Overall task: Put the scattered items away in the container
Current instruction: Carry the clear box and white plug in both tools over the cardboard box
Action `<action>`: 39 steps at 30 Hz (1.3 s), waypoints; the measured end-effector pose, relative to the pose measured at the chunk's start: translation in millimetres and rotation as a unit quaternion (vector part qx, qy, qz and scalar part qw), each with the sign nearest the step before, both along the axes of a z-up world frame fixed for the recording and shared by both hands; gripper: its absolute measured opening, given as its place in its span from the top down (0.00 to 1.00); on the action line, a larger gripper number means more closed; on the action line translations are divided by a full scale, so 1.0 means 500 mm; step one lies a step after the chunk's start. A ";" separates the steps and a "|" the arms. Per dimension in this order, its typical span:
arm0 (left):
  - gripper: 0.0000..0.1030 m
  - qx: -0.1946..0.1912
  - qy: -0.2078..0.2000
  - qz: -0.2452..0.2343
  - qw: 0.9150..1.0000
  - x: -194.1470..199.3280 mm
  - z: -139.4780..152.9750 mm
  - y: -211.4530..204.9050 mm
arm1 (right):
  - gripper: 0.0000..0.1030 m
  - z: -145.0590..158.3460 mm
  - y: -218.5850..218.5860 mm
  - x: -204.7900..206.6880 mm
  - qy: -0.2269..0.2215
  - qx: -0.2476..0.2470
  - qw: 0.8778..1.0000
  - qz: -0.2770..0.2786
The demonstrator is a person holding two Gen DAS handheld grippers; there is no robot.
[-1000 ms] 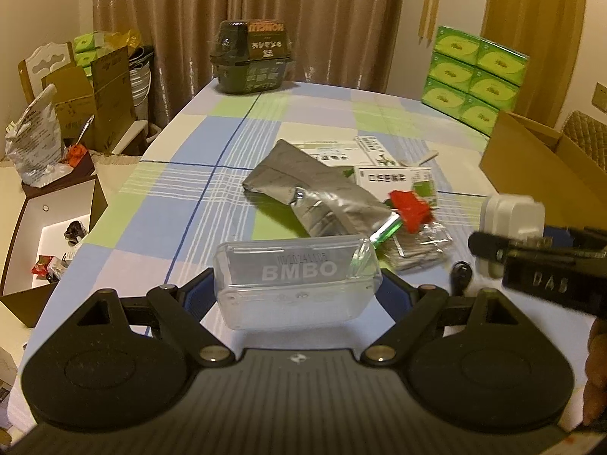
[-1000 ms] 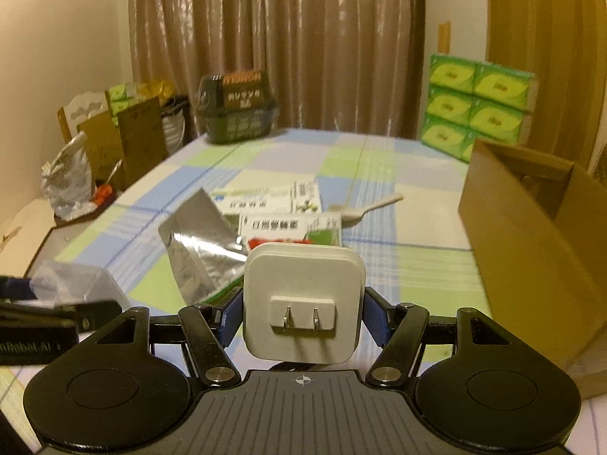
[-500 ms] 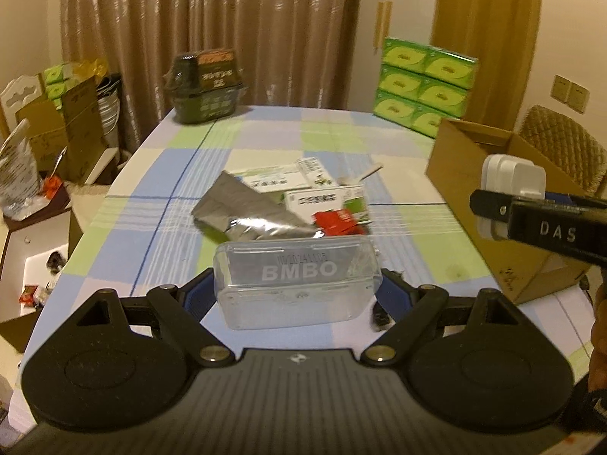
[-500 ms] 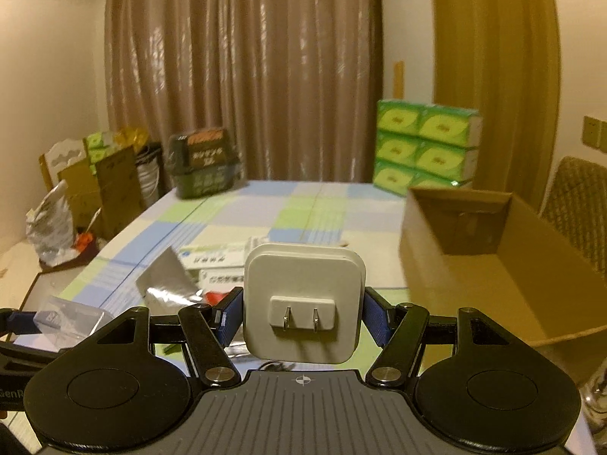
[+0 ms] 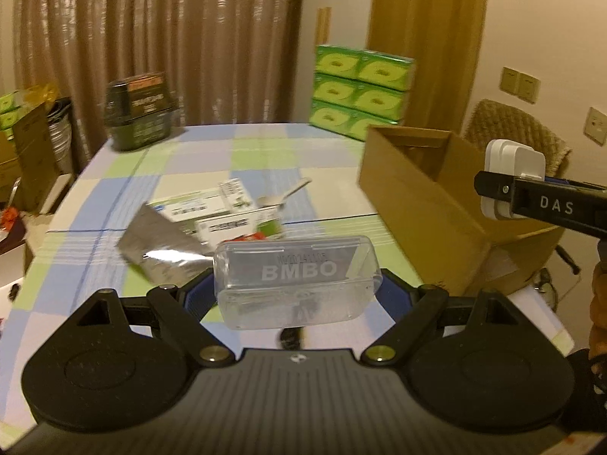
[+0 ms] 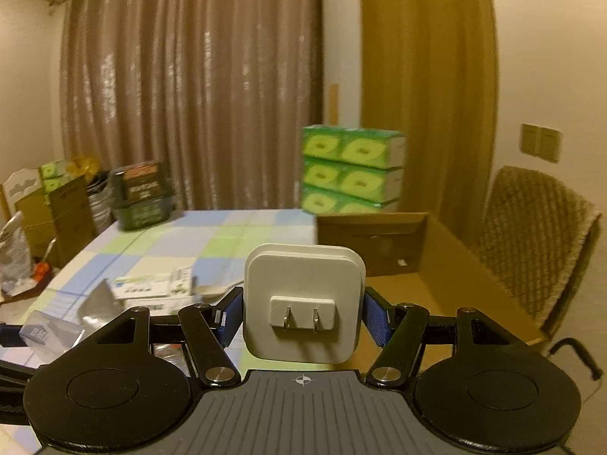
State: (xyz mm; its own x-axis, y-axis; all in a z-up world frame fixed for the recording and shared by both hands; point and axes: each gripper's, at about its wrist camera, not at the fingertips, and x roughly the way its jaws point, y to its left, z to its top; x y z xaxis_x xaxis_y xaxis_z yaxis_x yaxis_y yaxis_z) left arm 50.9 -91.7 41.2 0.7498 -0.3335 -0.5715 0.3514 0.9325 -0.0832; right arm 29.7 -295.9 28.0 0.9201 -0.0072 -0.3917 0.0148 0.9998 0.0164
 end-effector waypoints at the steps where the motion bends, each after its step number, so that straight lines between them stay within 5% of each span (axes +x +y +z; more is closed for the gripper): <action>1: 0.17 -0.002 0.000 -0.007 1.000 0.002 0.003 -0.013 | 0.39 0.003 -0.015 0.000 -0.001 0.000 1.000 -0.007; 24: 0.17 -0.025 -0.050 -0.159 0.986 0.074 0.049 -0.345 | 0.39 -0.004 -0.279 0.037 0.006 0.000 0.995 -0.100; 39: 0.17 -0.004 -0.051 -0.216 0.975 0.121 -0.003 -0.435 | 0.39 -0.043 -0.331 0.085 0.021 0.015 0.994 -0.105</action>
State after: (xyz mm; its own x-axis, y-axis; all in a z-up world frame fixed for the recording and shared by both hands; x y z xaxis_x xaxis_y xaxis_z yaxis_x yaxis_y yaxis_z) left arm 111.4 -309.0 39.7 0.5904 -0.6349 -0.4983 0.7184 0.6948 -0.0339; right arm 72.3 -461.2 6.7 0.8821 -0.1848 -0.4334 0.2246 0.9735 0.0420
